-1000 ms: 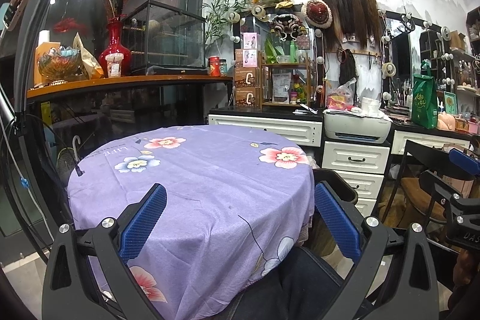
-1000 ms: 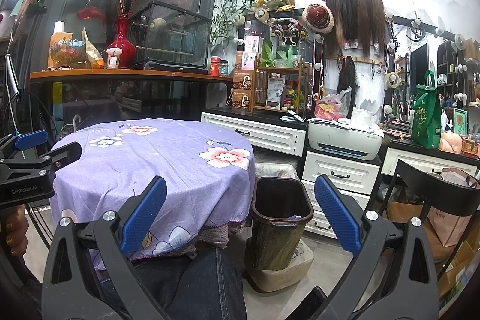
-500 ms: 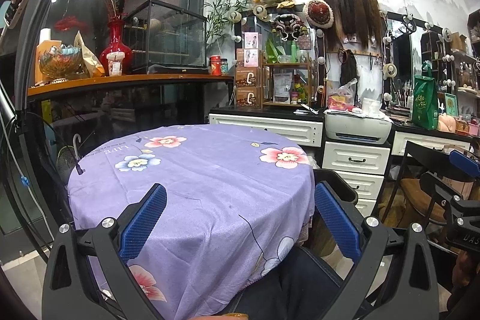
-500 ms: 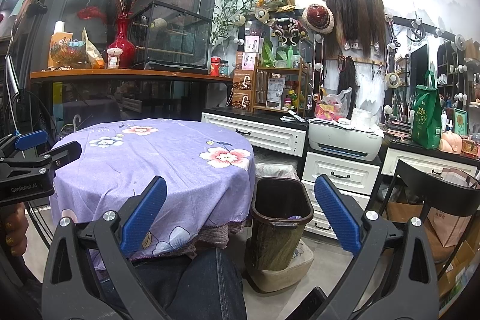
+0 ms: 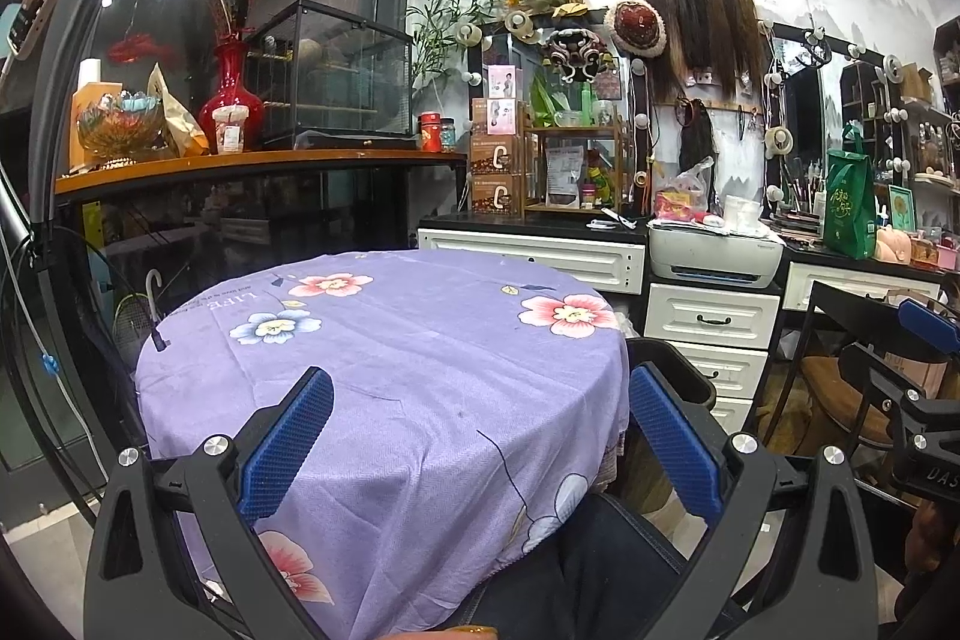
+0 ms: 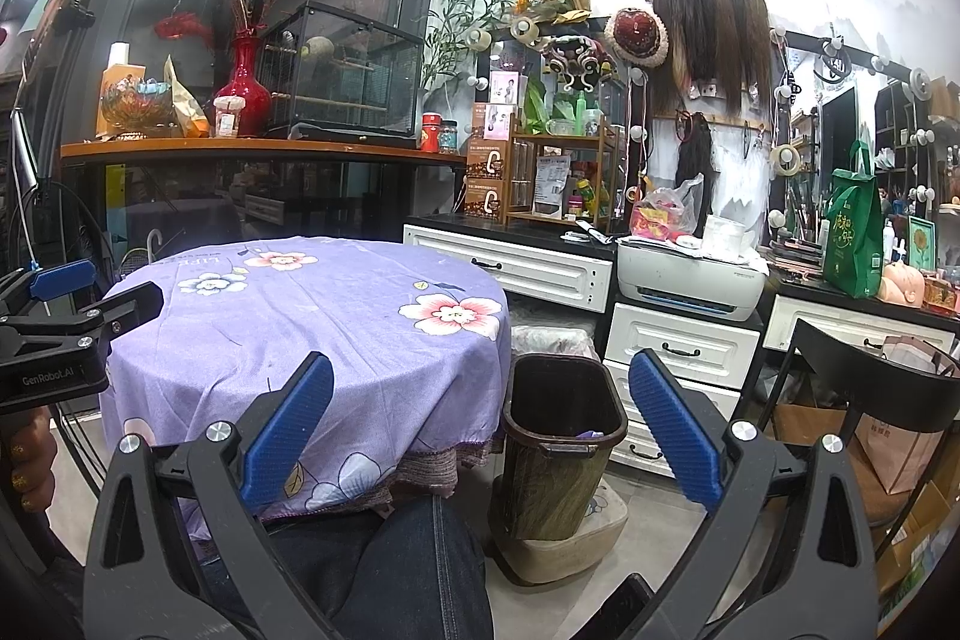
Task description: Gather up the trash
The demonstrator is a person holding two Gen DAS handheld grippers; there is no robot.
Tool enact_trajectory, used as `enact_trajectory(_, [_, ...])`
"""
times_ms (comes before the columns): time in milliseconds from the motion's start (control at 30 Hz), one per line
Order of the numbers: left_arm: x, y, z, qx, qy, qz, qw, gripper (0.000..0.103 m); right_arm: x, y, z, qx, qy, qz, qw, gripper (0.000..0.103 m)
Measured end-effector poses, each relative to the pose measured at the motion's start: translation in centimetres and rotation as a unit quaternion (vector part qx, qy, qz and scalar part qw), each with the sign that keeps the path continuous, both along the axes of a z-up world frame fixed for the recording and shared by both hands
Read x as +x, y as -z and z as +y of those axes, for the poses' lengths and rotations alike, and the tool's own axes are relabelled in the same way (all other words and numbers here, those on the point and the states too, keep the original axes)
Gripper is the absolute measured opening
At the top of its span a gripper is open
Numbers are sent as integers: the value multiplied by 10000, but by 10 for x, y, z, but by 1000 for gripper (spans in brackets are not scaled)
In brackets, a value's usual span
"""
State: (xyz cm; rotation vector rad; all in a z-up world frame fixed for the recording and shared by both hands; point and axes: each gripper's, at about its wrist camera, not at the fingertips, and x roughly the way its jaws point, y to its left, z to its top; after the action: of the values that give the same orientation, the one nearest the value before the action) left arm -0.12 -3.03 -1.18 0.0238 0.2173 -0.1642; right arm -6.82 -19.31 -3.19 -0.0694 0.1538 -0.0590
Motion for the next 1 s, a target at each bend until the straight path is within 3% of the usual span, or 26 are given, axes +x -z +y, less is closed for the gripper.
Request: enact_trajectory(1000, [2, 0, 3, -21, 42, 1, 10000, 98, 0, -1, 0, -1, -3, 7, 10000, 97])
